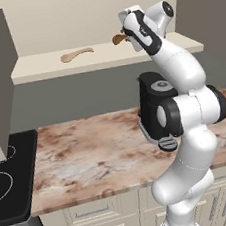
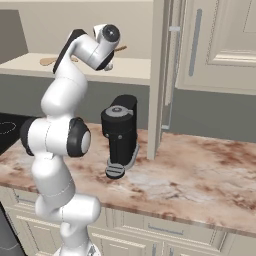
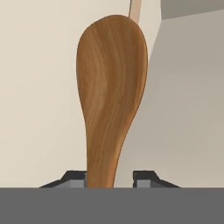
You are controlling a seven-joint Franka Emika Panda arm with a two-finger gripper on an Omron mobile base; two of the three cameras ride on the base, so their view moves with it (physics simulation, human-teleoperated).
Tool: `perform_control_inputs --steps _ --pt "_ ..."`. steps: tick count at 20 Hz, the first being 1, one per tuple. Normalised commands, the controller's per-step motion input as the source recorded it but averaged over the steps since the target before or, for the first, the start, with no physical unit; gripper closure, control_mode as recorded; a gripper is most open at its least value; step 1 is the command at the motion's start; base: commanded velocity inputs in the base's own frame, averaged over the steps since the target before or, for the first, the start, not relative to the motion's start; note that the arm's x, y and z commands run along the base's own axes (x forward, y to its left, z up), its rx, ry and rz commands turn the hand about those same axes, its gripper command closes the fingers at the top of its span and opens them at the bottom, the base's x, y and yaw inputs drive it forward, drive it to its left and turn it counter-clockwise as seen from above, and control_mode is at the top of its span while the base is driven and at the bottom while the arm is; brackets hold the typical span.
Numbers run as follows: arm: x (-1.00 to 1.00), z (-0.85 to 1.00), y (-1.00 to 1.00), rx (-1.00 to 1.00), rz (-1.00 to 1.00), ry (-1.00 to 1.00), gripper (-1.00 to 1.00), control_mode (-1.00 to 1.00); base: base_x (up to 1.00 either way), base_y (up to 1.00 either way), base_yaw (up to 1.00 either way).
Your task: Organize the utensils by type. Pick up the wooden spoons from the counter and place them in the open cabinet. Then pick up the metallic utensils from the counter and place them in the open drawer.
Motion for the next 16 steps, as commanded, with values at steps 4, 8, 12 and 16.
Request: perform_control_inputs --steps 4,8,12,16 --pt "0.21 -0.32 0.14 0.00 0.00 0.00 1.00 -1.00 0.00 0.00 0.00" --pt "0.28 -0.35 0.16 0.00 0.00 0.00 1.00 -1.00 0.00 0.00 0.00" --pt "0.19 -0.35 0.13 0.00 0.00 -0.01 1.00 -1.00 0.00 0.00 0.00" --pt "0.18 -0.37 0.09 0.00 0.01 0.00 1.00 -1.00 0.00 0.00 0.00"
